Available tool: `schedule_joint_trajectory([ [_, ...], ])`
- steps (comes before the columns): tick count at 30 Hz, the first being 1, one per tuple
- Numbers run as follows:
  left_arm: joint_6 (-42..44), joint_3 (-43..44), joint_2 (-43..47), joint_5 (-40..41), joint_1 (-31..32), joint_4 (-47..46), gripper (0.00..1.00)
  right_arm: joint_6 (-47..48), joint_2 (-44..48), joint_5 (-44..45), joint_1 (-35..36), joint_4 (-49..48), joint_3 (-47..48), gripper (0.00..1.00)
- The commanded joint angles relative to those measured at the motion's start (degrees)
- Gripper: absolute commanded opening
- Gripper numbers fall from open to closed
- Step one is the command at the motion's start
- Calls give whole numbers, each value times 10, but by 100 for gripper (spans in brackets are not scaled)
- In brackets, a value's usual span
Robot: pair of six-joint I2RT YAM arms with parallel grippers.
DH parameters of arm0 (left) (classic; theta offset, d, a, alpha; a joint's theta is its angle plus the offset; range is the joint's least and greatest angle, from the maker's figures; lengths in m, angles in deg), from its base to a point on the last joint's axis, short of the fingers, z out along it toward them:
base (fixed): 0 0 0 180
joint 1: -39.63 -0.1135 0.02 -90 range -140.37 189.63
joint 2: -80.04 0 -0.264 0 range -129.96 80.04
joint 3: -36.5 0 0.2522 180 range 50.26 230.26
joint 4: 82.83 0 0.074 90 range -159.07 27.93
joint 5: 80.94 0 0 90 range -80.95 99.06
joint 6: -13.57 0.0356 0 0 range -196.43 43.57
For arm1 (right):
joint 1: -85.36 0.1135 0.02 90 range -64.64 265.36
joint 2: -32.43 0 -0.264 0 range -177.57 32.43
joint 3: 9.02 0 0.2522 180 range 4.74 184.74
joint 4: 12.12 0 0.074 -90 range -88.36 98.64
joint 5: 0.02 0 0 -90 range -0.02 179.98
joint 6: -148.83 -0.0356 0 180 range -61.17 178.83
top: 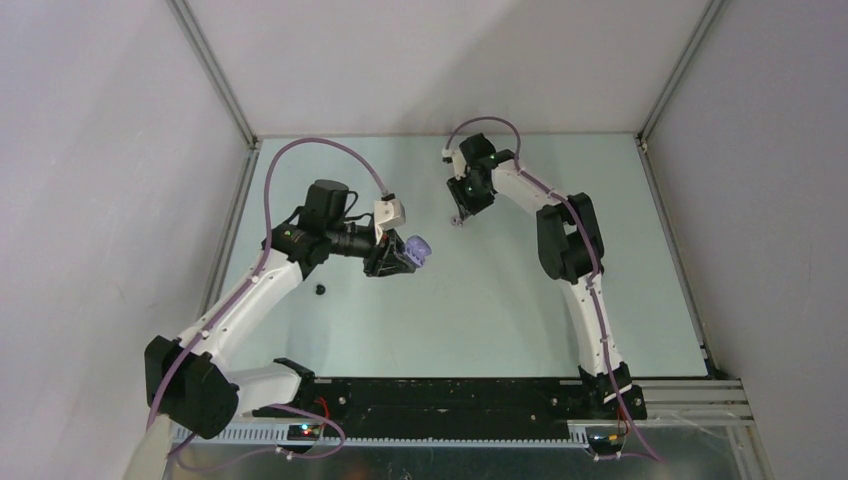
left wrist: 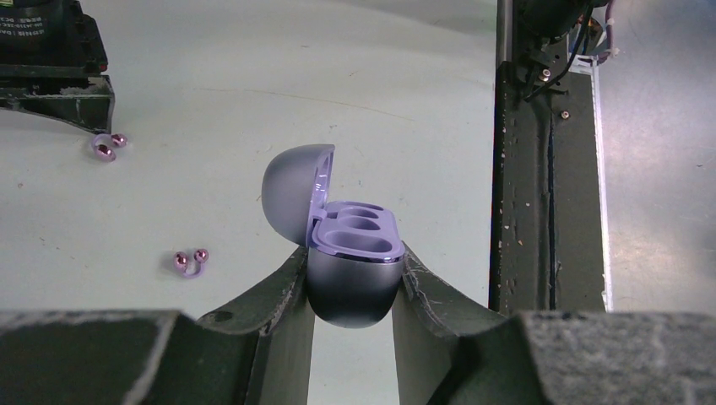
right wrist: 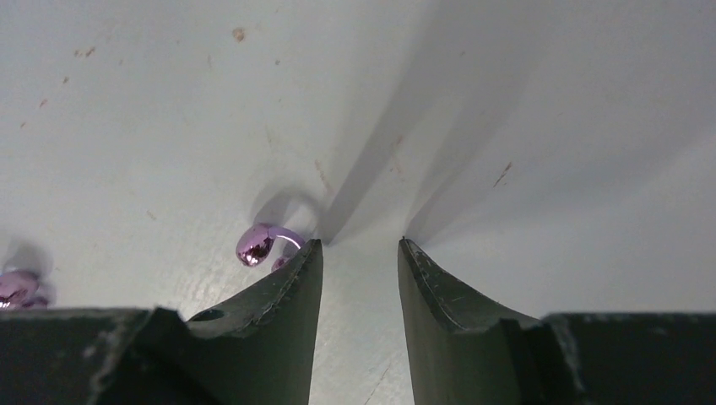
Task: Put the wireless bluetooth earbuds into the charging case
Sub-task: Pick up the earbud from the center of the board.
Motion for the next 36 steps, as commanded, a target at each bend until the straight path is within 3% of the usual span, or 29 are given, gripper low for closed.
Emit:
schedule_joint_trajectory([
  [1,3,-2,6,-1,3,-18,0,-1,13,-27,15,36,-37,42],
  [17,3,-2,6,1,4,-19,0,-6,53,-105,21,22,-86,40],
  [23,4,-3,11,2,6,-18,0,-36,52,-188,3,14,-85,39],
  [36,8,-5,12,11,9,-20,0,-135,53,-265,-48,-43,-125,38],
])
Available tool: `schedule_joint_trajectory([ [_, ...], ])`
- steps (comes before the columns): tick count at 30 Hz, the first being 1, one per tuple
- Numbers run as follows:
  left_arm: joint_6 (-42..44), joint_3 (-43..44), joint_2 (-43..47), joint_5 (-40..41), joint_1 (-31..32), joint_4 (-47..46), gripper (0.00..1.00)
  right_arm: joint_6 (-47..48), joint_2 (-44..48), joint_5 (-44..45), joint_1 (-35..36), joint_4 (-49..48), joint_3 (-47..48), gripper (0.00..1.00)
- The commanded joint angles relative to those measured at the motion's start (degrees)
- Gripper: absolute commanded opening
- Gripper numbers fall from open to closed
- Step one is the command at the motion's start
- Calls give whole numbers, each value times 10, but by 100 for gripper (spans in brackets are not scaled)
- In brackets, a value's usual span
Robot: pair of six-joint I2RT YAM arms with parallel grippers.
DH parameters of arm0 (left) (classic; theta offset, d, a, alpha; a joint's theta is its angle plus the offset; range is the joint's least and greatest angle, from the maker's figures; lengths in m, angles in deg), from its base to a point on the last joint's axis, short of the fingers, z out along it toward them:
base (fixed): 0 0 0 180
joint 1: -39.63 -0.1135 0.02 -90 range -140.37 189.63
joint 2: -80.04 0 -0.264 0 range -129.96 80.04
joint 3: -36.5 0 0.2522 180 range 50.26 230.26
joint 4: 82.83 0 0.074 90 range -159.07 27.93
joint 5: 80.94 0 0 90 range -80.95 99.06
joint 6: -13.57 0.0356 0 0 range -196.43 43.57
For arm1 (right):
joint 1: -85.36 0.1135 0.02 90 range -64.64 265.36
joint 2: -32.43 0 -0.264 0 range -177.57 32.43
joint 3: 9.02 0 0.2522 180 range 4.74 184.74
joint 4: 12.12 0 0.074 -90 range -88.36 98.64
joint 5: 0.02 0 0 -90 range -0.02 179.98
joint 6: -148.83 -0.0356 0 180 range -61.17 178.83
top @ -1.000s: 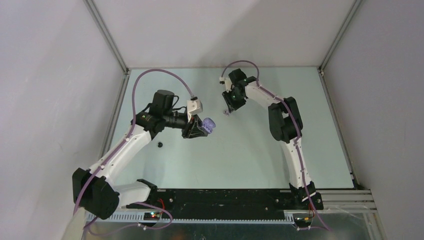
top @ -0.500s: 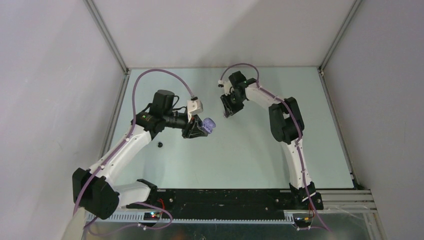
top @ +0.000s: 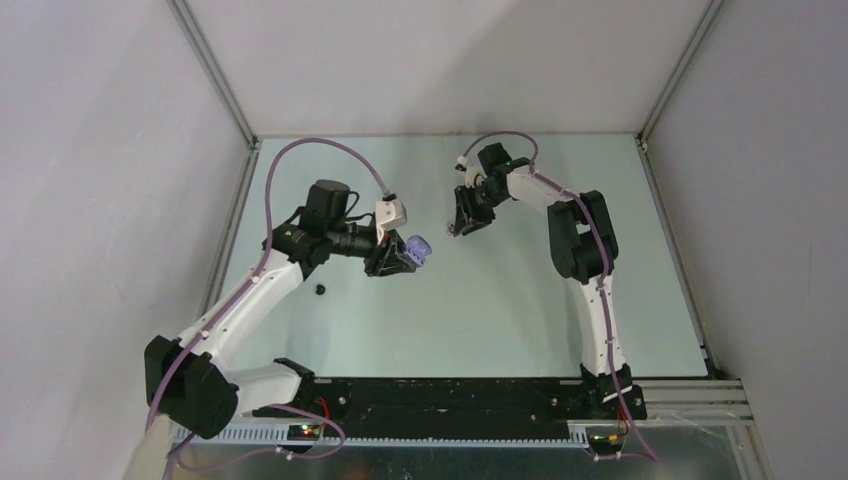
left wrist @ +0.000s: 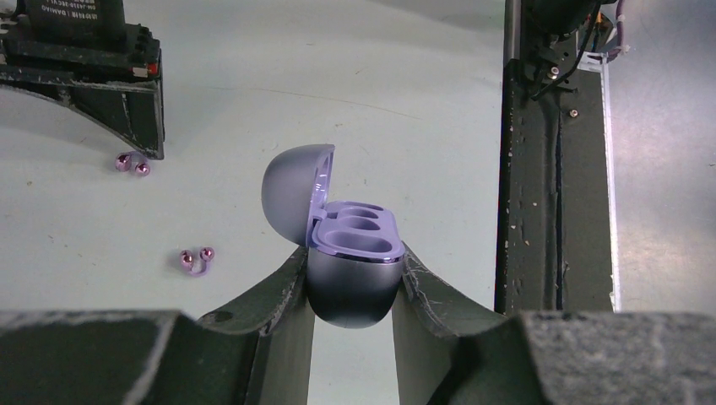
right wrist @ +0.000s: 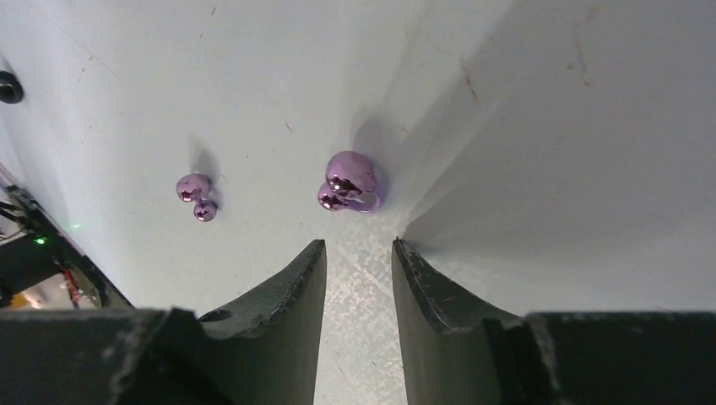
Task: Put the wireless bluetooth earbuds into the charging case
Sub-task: Pick up the earbud from the center of the board.
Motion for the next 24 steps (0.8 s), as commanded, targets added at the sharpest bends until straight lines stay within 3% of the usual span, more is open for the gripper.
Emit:
schedule_joint_trajectory([
  [1,7,-4,11,0,5,-16,0,-45,7,-26,-16,-27,-15,38],
  [24,13,-2,9,20,19,-15,0,-147,-32,4,-27,-65,-12,28],
])
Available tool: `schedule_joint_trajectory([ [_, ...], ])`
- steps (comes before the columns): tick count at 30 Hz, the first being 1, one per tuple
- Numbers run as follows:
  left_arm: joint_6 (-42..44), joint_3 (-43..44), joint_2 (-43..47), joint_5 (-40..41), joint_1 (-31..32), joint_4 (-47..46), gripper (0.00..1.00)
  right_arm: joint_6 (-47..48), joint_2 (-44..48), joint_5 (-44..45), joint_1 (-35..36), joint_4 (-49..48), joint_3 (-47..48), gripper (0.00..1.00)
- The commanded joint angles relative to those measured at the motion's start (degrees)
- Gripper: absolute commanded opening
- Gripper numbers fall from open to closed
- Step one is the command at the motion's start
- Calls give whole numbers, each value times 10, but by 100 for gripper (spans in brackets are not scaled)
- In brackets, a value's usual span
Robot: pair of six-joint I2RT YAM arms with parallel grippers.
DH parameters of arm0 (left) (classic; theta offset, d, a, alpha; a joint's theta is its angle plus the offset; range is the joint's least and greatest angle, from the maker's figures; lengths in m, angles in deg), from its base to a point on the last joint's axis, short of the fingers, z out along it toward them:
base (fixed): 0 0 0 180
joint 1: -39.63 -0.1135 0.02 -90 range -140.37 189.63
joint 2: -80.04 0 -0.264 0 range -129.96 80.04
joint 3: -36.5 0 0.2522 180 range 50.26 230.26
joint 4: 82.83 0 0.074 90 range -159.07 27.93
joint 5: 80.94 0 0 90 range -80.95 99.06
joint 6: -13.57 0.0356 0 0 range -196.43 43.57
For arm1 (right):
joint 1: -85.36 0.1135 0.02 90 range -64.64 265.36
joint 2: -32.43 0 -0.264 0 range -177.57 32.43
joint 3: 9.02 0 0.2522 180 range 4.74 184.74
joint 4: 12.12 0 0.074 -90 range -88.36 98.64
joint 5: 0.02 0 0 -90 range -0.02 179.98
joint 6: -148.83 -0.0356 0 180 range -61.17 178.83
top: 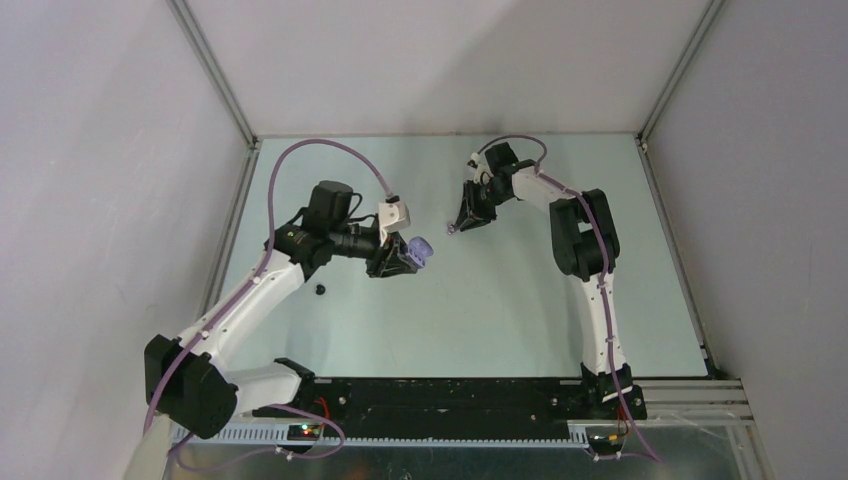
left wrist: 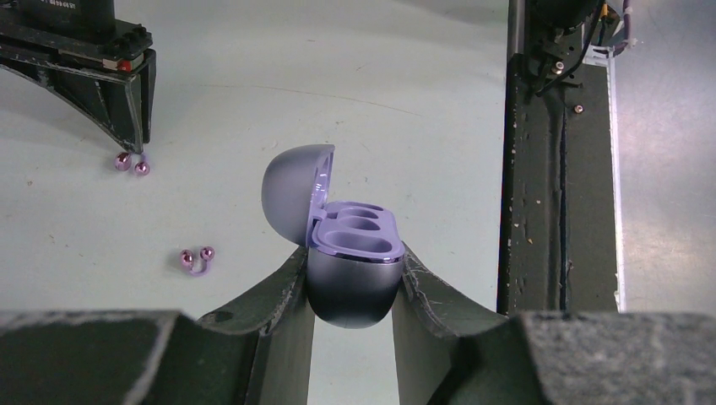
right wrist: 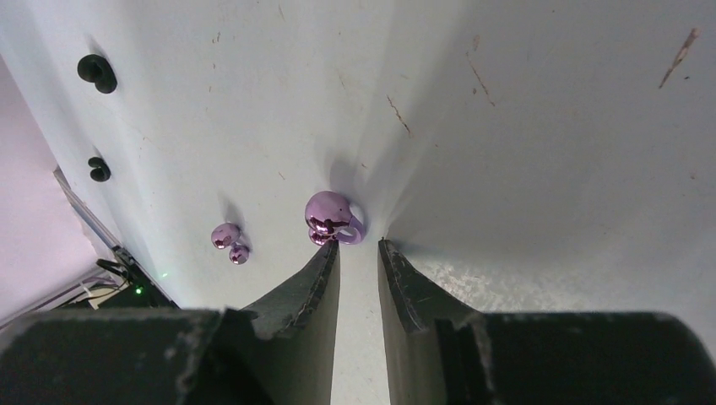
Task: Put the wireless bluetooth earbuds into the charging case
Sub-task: Pick up the earbud from the center of the board.
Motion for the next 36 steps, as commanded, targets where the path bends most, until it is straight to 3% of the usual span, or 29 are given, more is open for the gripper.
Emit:
schedule_joint_trajectory([
  [1,13,-2,10,4,6,-14,0,-7,-19,31,-1,-6,1,28],
  [22,21,-7,13,18,20,-18,0,-3,-33,38,4,14,31,29],
  [36,24,-11,17,26,24,-20,0,-14,-39,-31,5,-8,23,28],
])
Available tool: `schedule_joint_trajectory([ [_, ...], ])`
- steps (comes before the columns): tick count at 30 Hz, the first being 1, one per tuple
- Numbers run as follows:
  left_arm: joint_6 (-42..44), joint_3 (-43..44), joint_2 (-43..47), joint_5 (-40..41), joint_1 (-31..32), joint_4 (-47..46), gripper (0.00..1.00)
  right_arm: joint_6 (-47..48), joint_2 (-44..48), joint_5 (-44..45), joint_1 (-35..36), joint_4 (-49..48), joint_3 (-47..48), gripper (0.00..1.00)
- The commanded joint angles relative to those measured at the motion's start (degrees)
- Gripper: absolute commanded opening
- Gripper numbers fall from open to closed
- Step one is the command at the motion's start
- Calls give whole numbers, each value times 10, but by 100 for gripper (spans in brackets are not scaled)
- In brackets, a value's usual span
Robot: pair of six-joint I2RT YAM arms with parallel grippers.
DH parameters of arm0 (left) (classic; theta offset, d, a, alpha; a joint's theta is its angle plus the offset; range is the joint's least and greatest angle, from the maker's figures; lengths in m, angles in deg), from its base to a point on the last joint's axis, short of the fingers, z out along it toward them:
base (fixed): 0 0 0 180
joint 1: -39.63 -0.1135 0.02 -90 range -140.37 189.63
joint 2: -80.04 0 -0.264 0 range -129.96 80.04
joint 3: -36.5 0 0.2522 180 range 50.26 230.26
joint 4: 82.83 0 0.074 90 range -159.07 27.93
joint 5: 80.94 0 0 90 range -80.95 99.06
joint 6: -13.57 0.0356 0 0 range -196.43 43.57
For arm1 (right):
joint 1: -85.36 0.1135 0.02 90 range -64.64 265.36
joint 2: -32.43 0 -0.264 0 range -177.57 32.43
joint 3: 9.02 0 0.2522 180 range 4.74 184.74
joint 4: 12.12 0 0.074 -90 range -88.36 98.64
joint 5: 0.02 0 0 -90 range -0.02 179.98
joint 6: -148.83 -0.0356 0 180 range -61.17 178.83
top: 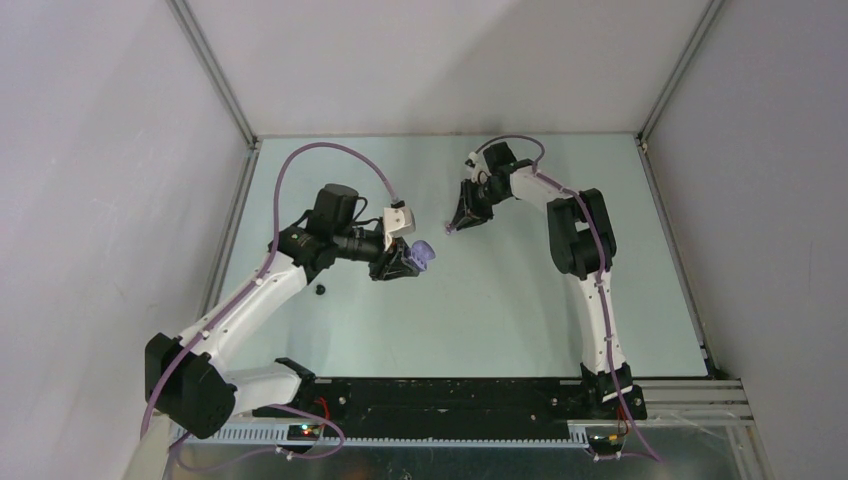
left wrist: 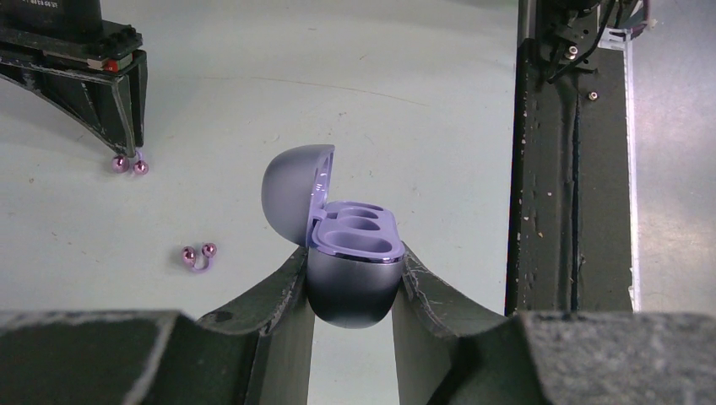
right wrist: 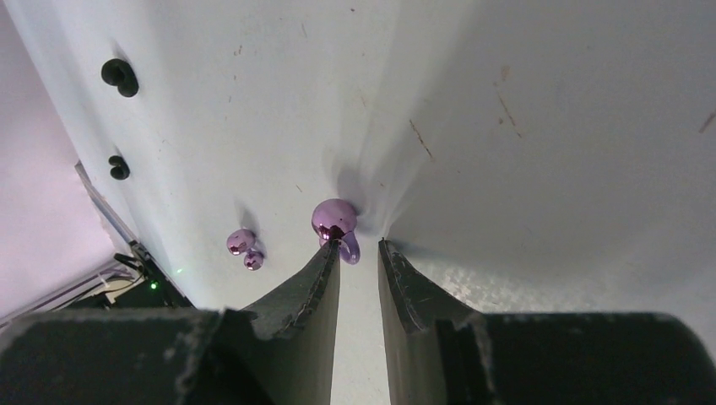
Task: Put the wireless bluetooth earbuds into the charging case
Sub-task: Pick up the earbud from the center of the board.
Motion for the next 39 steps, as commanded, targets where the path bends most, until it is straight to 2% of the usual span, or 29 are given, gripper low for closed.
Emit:
schedule_joint_trajectory([
  [1,14,-4,16,0,4,-18,0,-5,-22,-17,3,-10,1,28],
  [7,16,-5,16,2,5,-20,0,-12,-23,-33,1,-23,-7,28],
  [9,15,-6,16,4,6,-20,0,-14,-23,-43,0,-32,-11,23],
  [14,16,-6,16,5,8,-21,0,-15,-22,-59,-3,-43,-17,20],
  [24,17,-8,16,8,9,-22,0,-12,-13,-100,-11,-69,-32,4],
  [28,17,-8,16,8,10,-22,0,-2,32,-106,-17,-91,-51,4],
  [39,10,-7,19,-13,10,-23,0,99,262,-56,-28,-67,-120,3],
])
